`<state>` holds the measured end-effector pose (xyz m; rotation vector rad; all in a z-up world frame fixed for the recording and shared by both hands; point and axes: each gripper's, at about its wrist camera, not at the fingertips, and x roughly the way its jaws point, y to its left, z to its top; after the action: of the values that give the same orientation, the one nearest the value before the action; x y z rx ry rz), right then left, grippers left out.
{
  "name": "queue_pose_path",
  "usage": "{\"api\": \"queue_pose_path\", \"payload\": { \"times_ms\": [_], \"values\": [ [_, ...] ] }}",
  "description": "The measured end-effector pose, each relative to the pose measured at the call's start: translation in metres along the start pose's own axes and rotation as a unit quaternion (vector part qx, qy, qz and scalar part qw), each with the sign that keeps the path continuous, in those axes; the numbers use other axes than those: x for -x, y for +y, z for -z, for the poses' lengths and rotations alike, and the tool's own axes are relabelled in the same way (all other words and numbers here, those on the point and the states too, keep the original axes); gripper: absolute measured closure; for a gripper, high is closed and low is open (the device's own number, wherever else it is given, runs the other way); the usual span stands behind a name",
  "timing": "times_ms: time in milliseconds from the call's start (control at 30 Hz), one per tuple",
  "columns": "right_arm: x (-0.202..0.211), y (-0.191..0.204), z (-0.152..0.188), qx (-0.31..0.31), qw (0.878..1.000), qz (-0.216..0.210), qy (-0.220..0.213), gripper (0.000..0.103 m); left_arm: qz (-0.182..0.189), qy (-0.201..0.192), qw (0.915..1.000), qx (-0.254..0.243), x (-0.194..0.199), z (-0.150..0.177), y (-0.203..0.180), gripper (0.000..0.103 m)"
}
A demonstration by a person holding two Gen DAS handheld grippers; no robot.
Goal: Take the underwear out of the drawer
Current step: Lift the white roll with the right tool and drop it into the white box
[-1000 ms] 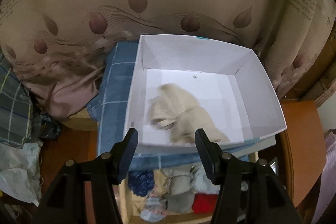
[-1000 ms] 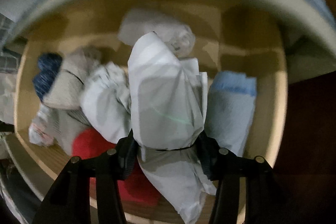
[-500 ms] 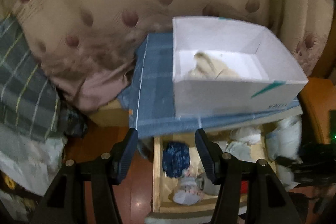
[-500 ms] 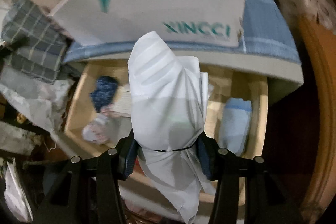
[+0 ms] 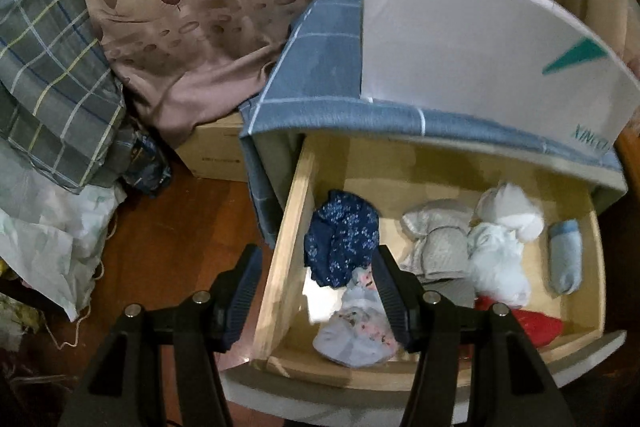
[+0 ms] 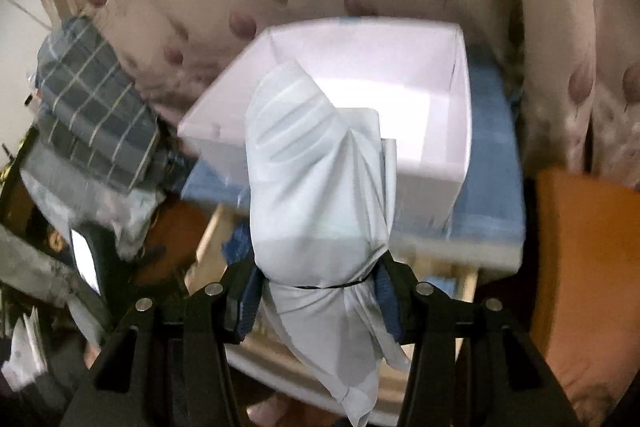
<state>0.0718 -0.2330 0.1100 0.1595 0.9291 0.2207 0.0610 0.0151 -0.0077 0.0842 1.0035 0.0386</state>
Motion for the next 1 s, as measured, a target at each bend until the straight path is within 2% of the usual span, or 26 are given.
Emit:
{"api": "queue_pose_path", "payload": {
  "times_ms": [133,267,467,667,733,800,933,1000],
  "values": [
    [0.011,-0.003,-0.05,-0.018,0.999,0.017,-0.03,0.057,-0.005,0.01,0.9998,-0.015,-0.01,0.005,-0.01,0.045],
    [0.008,-0.012,-0.088,-0.04,0.997,0.037,-0.052,0.057,0.001,0.005,1.0,0.001,-0.012,0.007,-0.011,0.045],
    [-0.027,-0.023,-0.131,-0.063,0.995,0.059,-0.047,0.056,0.012,0.008,0.9994,0.031,-0.016,0.008,-0.002,0.045],
    [-0.082,-0.031,-0.145,-0.058,0.995,0.086,0.006,0.056,0.015,0.004,0.9996,0.025,-0.013,0.009,-0.005,0.045],
    [-0.101,-0.033,-0.143,-0.058,0.993,0.096,0.027,0.056,0.008,0.009,0.9997,0.02,-0.015,0.009,-0.007,0.045],
    [-0.119,-0.037,-0.138,-0.062,0.991,0.103,0.049,0.056,0.015,0.01,0.9996,0.019,-0.016,0.009,-0.007,0.045],
    [-0.14,-0.041,-0.134,-0.063,0.989,0.115,0.072,0.056,0.027,0.004,0.9993,0.025,-0.014,0.009,-0.005,0.045],
    [-0.148,-0.044,-0.132,-0.065,0.987,0.12,0.084,0.055,0.02,0.009,0.9994,0.029,-0.016,0.008,-0.004,0.045]
  ]
}}
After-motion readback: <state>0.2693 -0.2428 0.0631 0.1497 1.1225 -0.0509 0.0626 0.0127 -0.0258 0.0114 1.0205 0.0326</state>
